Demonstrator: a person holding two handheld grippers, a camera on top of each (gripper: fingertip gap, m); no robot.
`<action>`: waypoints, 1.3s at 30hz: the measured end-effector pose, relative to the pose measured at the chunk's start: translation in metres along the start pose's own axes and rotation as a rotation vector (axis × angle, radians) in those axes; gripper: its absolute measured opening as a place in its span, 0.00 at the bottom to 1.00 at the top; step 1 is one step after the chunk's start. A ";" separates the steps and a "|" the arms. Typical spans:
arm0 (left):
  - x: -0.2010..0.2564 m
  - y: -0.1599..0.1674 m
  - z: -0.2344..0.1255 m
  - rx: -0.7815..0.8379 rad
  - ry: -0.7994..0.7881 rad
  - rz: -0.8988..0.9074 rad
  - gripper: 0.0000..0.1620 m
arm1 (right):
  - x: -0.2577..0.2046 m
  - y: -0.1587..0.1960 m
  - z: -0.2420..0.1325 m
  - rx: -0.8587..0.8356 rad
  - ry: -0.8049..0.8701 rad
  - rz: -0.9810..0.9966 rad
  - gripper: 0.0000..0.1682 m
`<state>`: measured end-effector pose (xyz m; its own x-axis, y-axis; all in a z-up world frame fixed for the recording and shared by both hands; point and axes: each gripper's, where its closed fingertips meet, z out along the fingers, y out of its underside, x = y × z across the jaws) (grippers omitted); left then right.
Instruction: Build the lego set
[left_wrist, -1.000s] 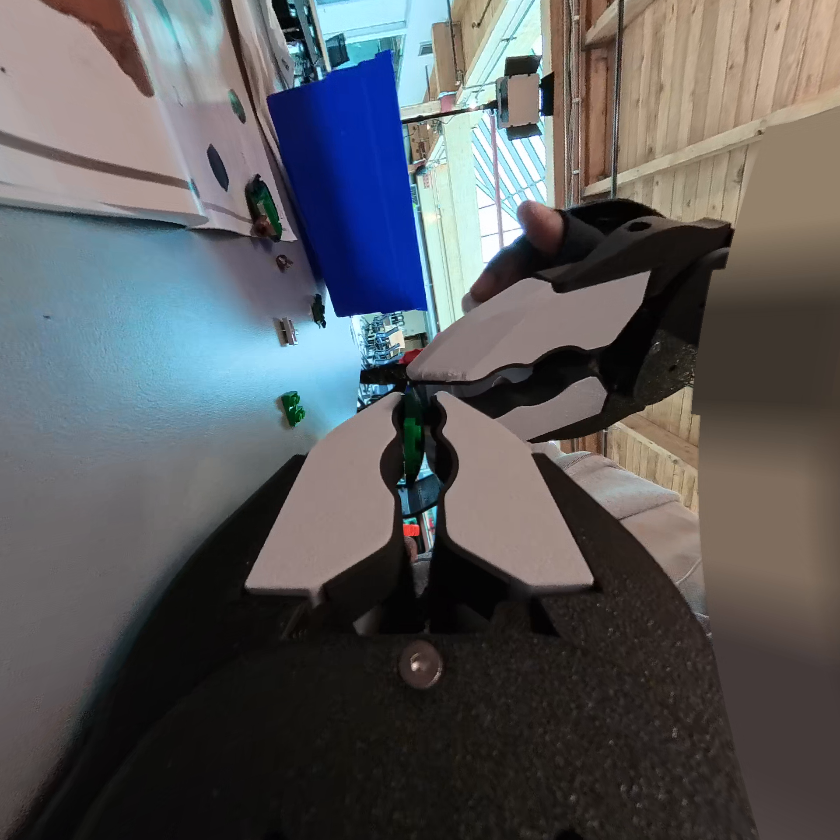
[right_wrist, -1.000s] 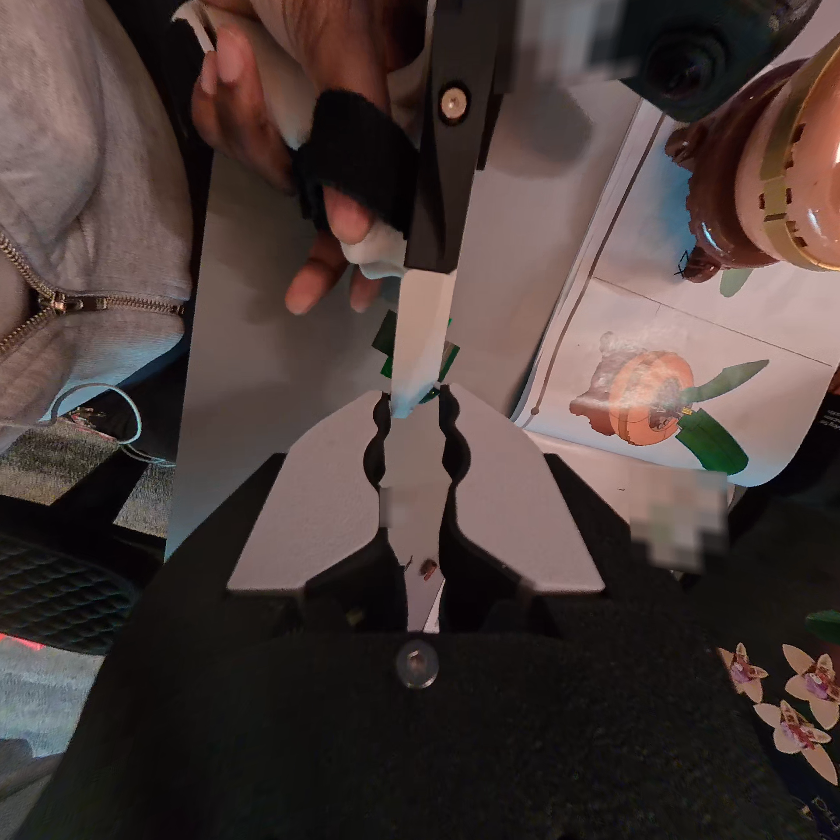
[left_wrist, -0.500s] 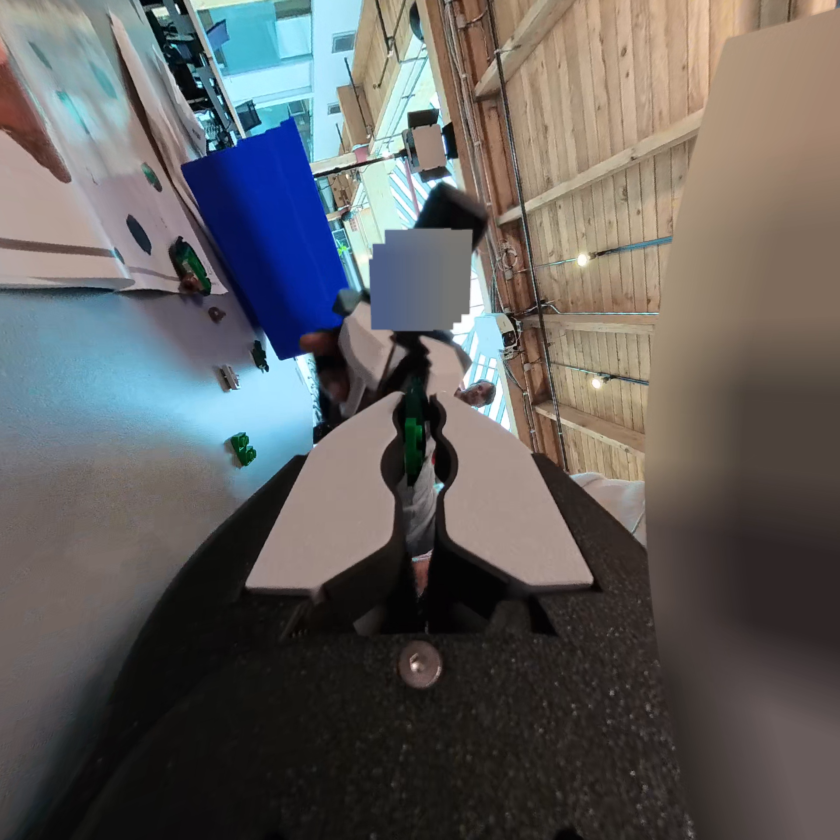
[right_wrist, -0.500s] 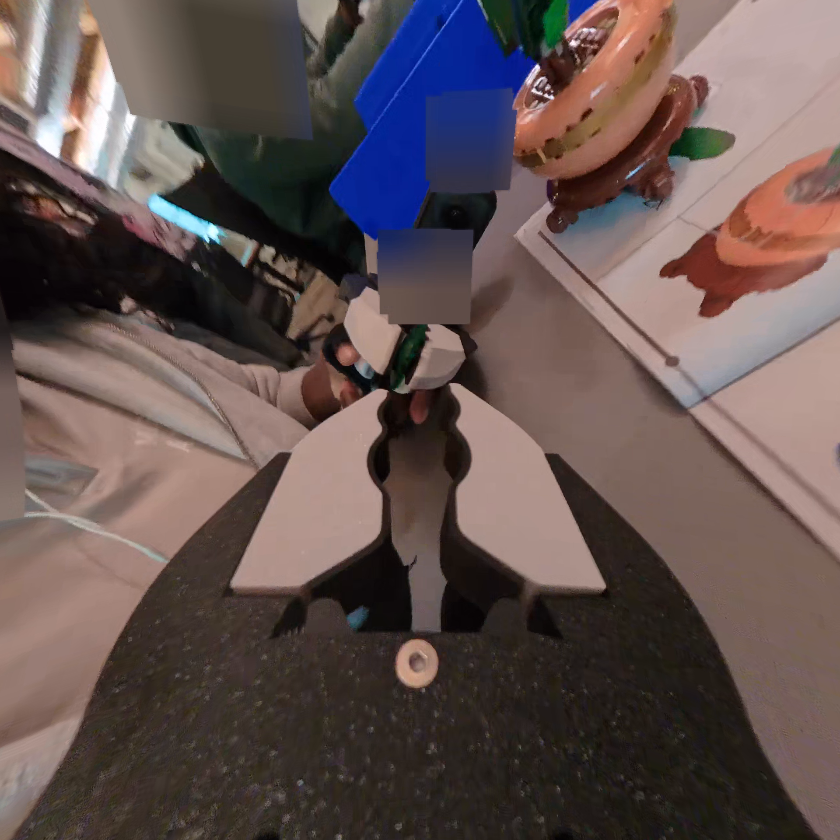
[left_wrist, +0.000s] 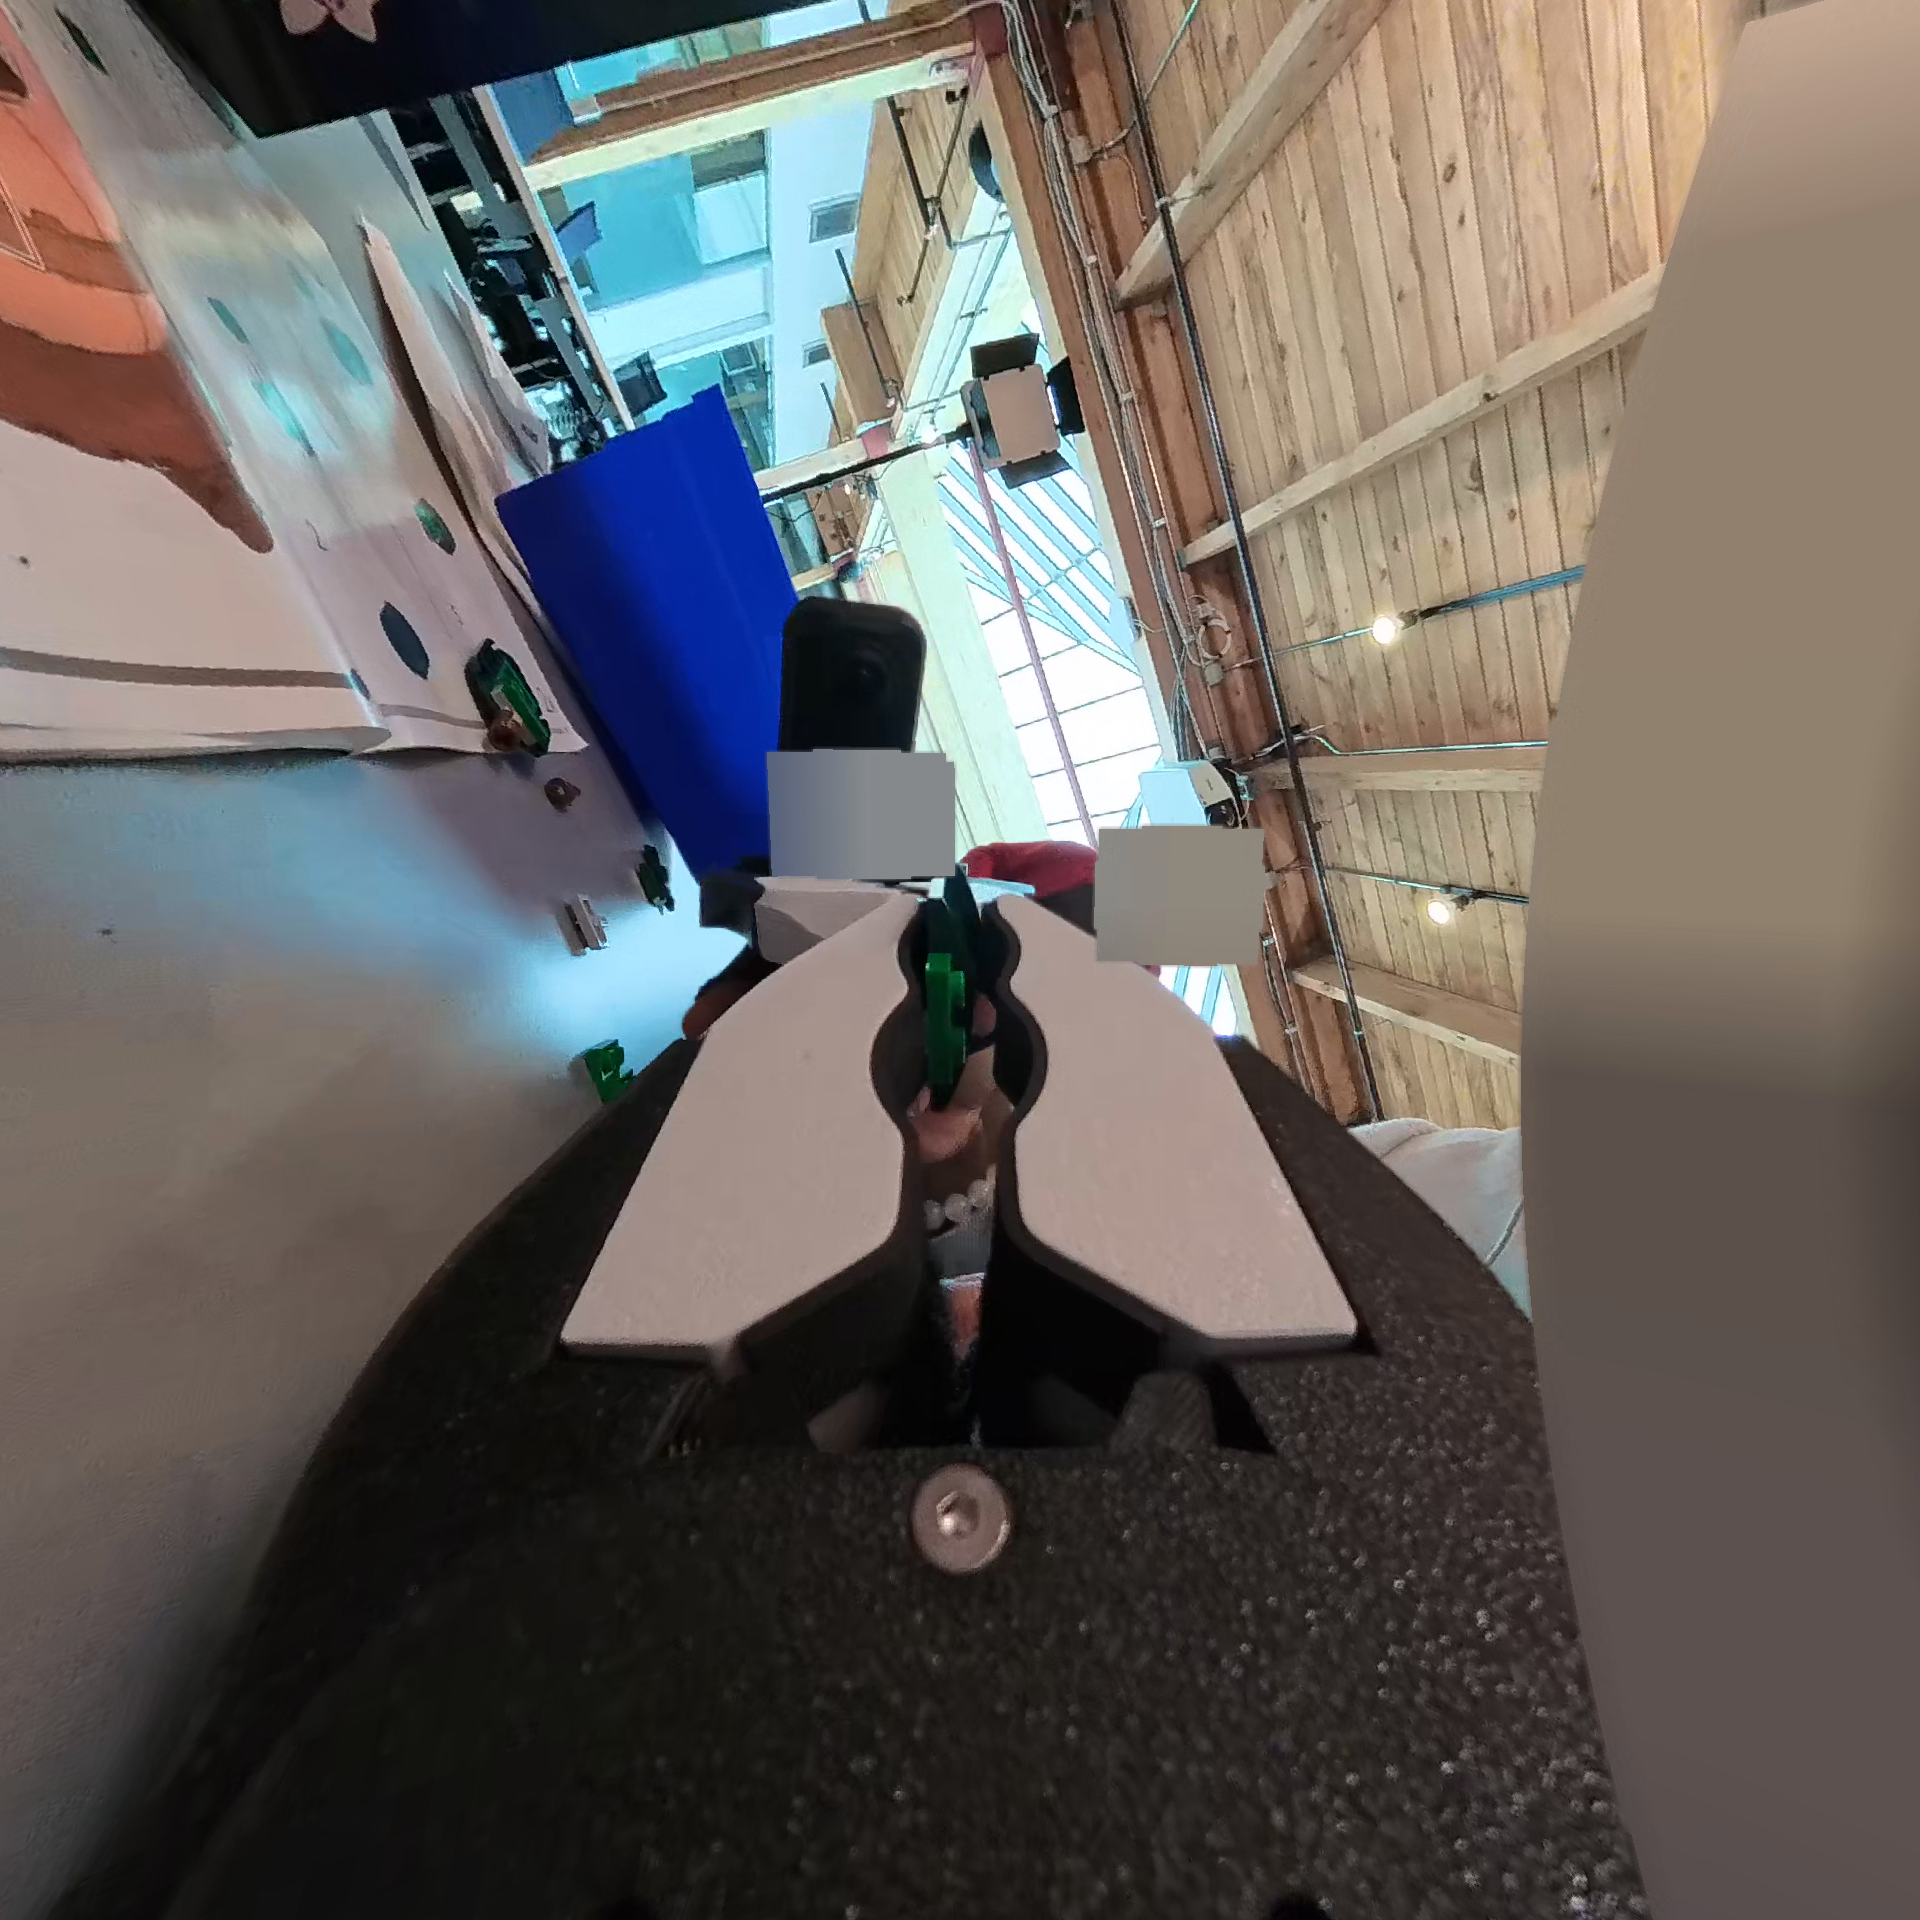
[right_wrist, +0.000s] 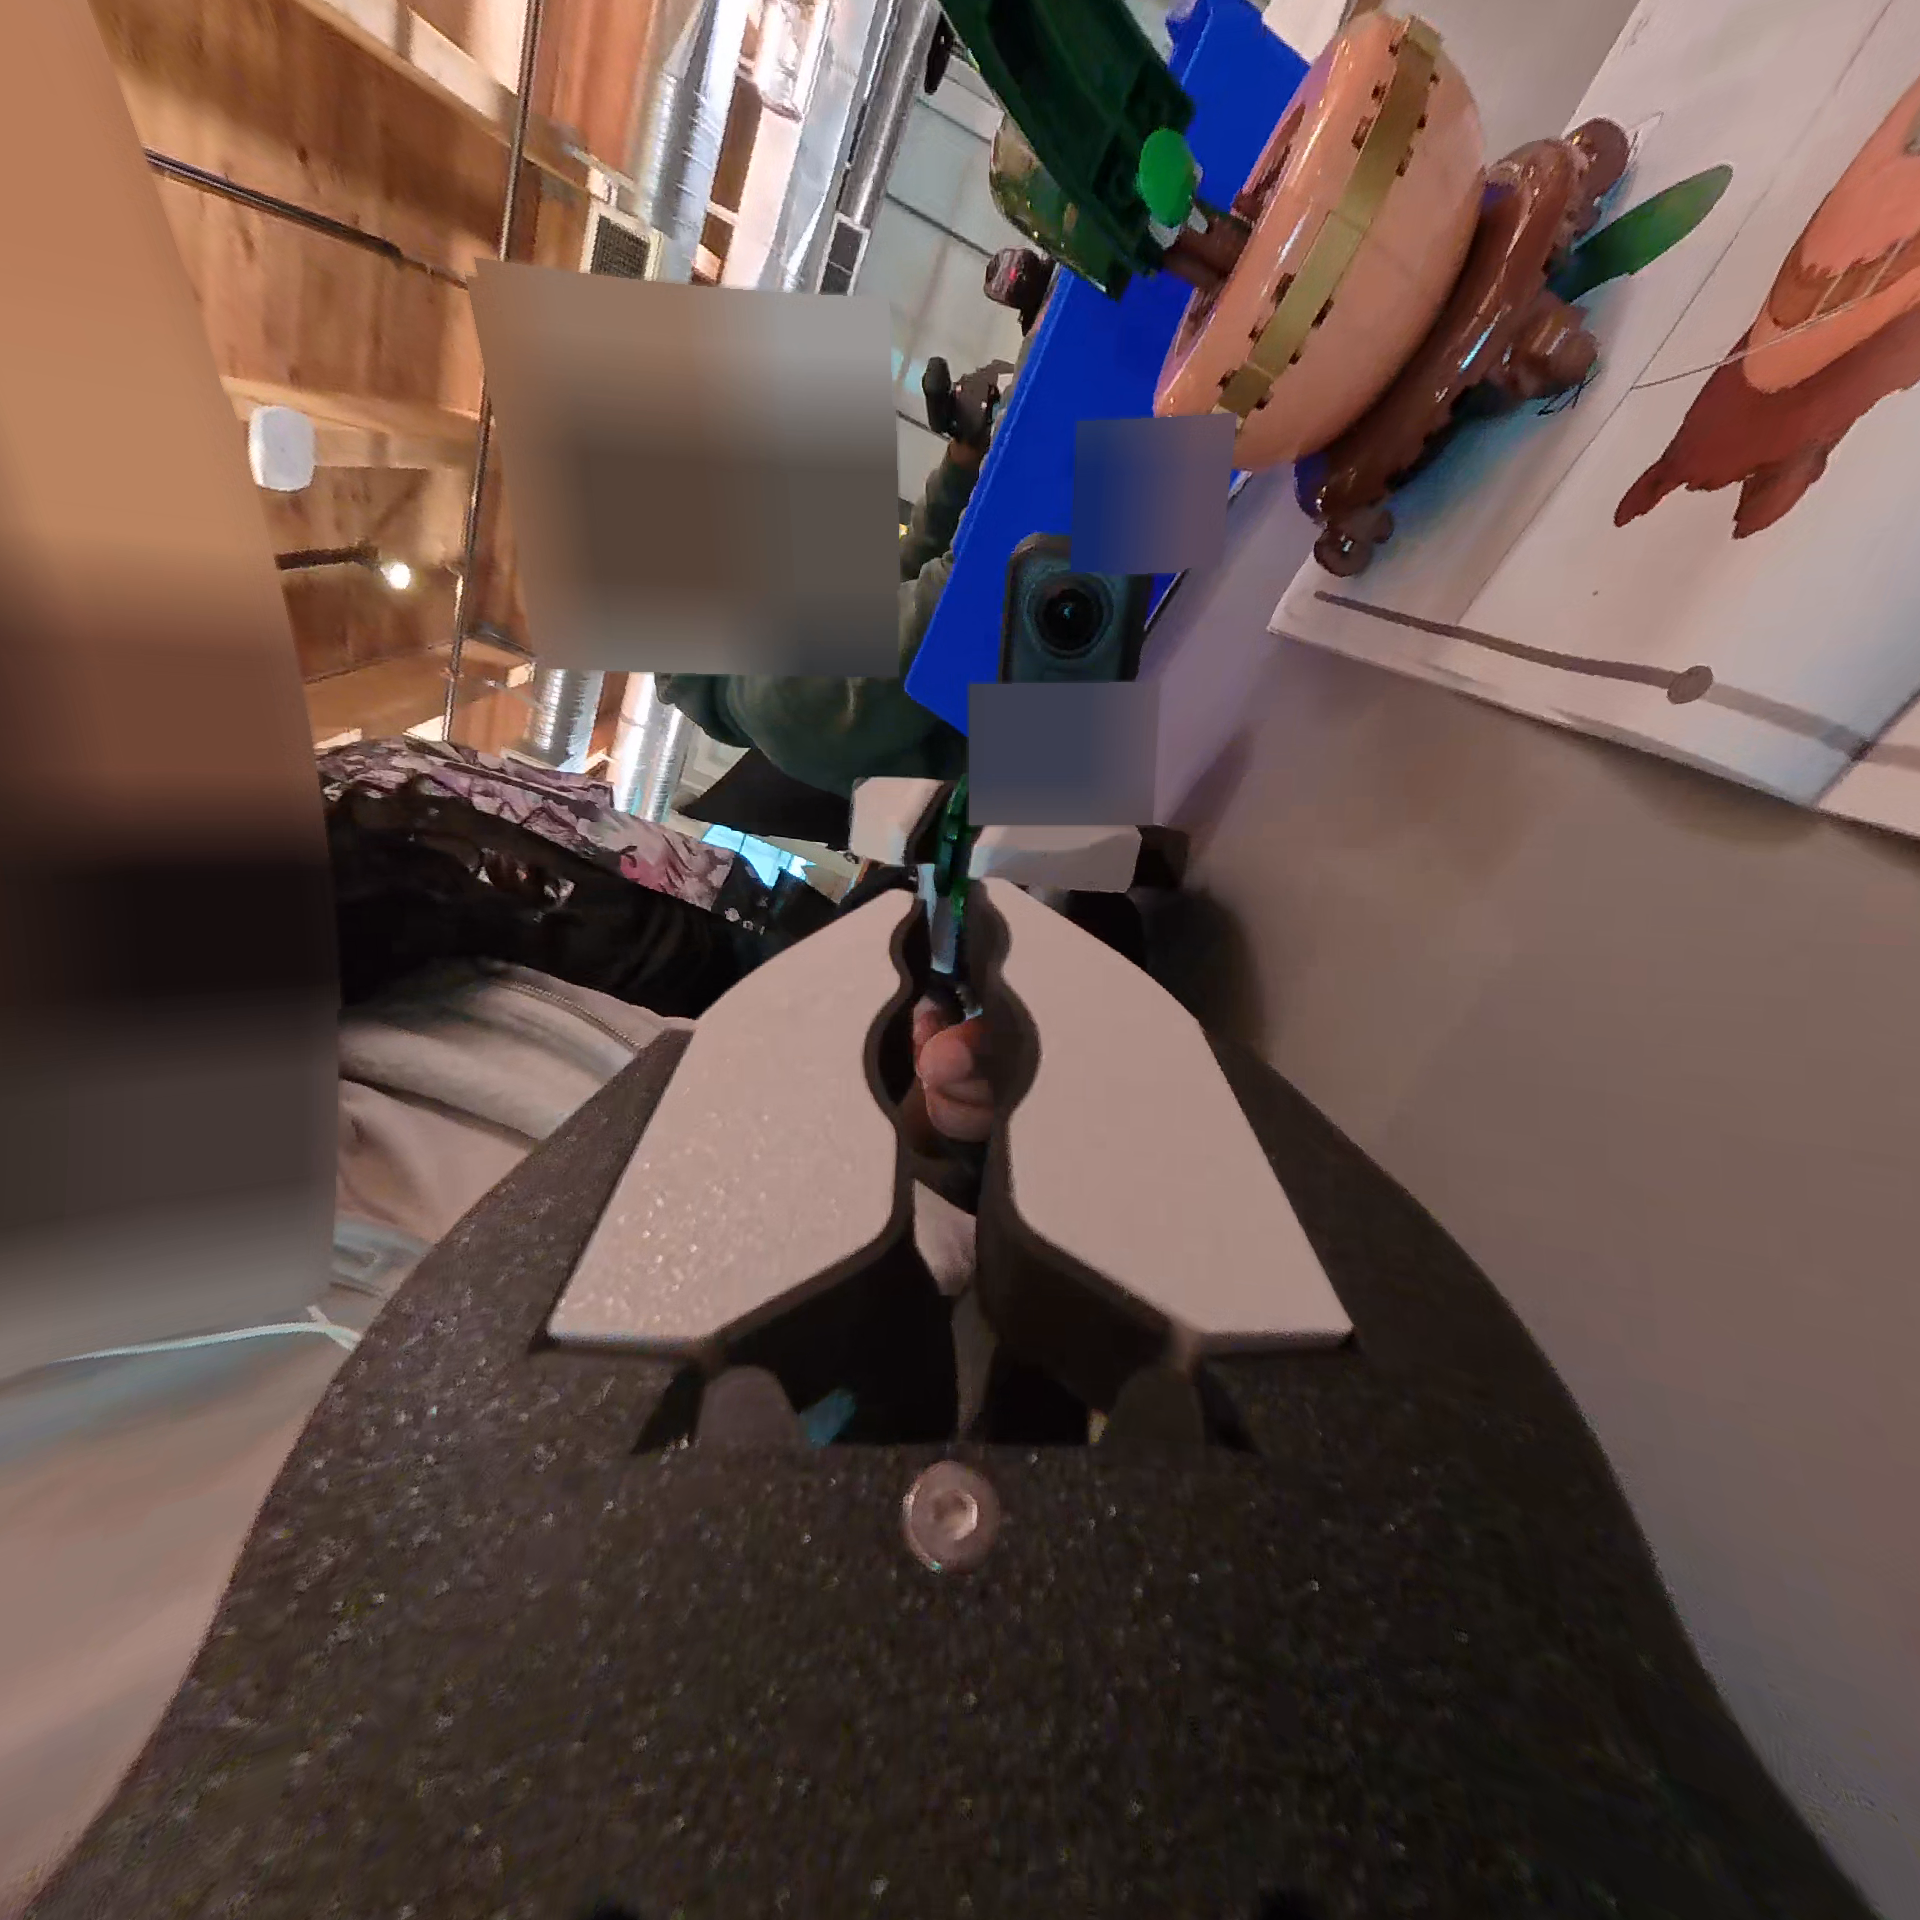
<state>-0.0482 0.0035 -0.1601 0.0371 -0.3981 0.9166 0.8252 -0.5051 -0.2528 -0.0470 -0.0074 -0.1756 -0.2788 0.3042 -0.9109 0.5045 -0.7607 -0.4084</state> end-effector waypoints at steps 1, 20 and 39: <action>-0.001 0.000 0.000 0.000 -0.006 0.004 0.04 | 0.001 0.000 0.000 -0.001 0.012 -0.012 0.03; 0.001 0.020 0.005 -0.168 -0.035 0.114 0.04 | -0.004 0.025 -0.019 -0.365 0.143 -0.154 0.02; 0.003 0.019 0.003 -0.181 0.019 -0.017 0.04 | -0.006 0.000 -0.006 -0.321 0.350 -1.216 0.09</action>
<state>-0.0303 -0.0052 -0.1612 0.0116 -0.4021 0.9155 0.7104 -0.6410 -0.2905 -0.0399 -0.0059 -0.1707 -0.4904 0.8655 0.1019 0.2669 0.2604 -0.9279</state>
